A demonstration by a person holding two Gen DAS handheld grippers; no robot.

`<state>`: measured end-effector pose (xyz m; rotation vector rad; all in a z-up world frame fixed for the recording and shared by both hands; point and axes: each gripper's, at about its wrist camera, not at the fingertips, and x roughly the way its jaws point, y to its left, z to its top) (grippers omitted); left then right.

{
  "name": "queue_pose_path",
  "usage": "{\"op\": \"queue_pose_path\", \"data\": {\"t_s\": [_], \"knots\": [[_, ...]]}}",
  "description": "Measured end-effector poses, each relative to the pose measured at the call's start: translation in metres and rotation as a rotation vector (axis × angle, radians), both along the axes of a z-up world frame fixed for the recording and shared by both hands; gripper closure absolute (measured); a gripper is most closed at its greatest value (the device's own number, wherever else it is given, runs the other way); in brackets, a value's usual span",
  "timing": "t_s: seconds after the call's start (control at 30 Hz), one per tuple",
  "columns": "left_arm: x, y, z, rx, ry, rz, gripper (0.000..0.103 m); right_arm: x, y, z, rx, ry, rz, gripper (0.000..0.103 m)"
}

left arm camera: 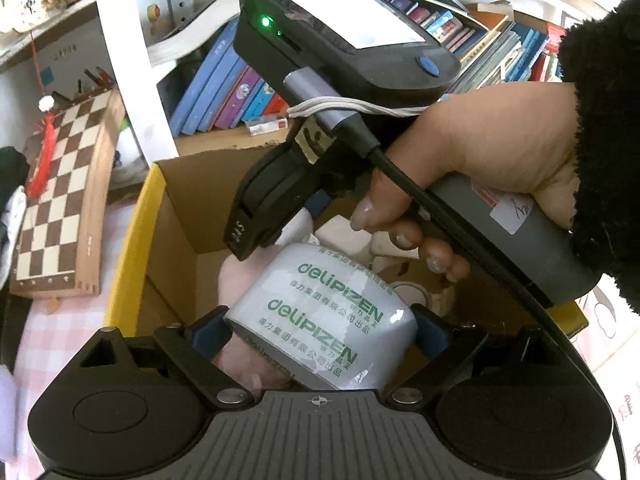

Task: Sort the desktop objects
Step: 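Open both tools to drop the cube charger and tape roll into the box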

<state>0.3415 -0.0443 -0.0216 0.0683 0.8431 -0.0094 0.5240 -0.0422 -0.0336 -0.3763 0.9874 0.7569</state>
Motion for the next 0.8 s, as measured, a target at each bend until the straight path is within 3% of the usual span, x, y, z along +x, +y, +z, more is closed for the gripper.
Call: {"op": "queue_pose_path", "data": {"t_s": [0.23,0.47,0.8], "knots": [[-0.008,-0.005,0.008,0.02,-0.045,-0.026,0.005,-0.015,-0.013,0.023,0.058,-0.04,-0.022,0.032],[-0.021,-0.008,0.024,0.022,-0.1,-0.04,0.004,-0.048,-0.032,0.056,0.114,-0.1,-0.024,0.024],[-0.065,-0.002,0.037,0.024,-0.181,-0.027,0.004,-0.094,-0.054,0.084,0.143,-0.185,-0.052,0.023]]}}
